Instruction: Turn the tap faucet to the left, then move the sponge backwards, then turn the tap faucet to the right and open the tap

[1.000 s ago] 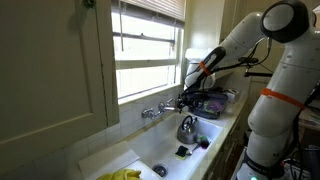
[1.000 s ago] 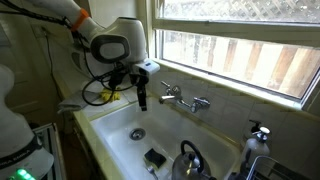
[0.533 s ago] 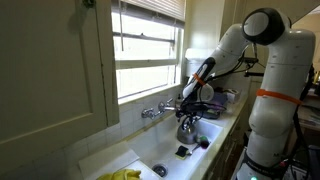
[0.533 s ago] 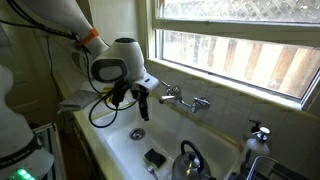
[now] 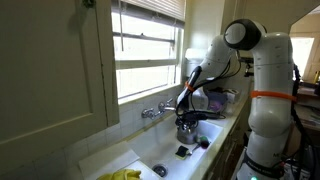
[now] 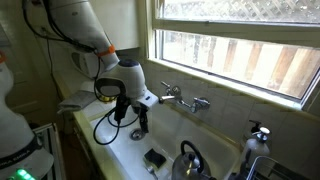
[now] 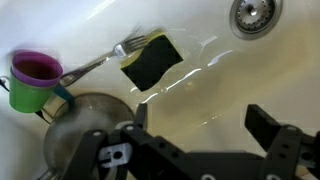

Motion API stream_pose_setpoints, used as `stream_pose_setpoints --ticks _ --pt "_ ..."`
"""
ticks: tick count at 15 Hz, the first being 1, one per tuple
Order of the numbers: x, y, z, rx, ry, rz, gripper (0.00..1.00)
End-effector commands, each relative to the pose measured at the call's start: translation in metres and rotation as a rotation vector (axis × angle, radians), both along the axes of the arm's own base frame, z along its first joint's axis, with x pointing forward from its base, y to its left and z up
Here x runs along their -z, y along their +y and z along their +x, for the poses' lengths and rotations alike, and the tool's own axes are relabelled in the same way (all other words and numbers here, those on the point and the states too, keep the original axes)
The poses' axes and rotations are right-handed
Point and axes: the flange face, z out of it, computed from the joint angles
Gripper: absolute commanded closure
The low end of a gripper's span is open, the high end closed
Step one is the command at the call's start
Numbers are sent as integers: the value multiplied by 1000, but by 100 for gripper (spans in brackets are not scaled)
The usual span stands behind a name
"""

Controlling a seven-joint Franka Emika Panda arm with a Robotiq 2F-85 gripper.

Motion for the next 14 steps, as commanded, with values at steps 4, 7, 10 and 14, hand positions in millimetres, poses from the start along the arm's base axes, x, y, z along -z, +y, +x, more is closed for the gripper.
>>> stream_pose_setpoints --ticks 4,7,10,14 --pt "-3 0 1 1 -6 -1 0" --pt "-3 -1 2 -6 -7 -11 0" --pt "-14 -8 7 -100 -1 -50 0" --pt "-42 -21 20 -300 37 -134 0"
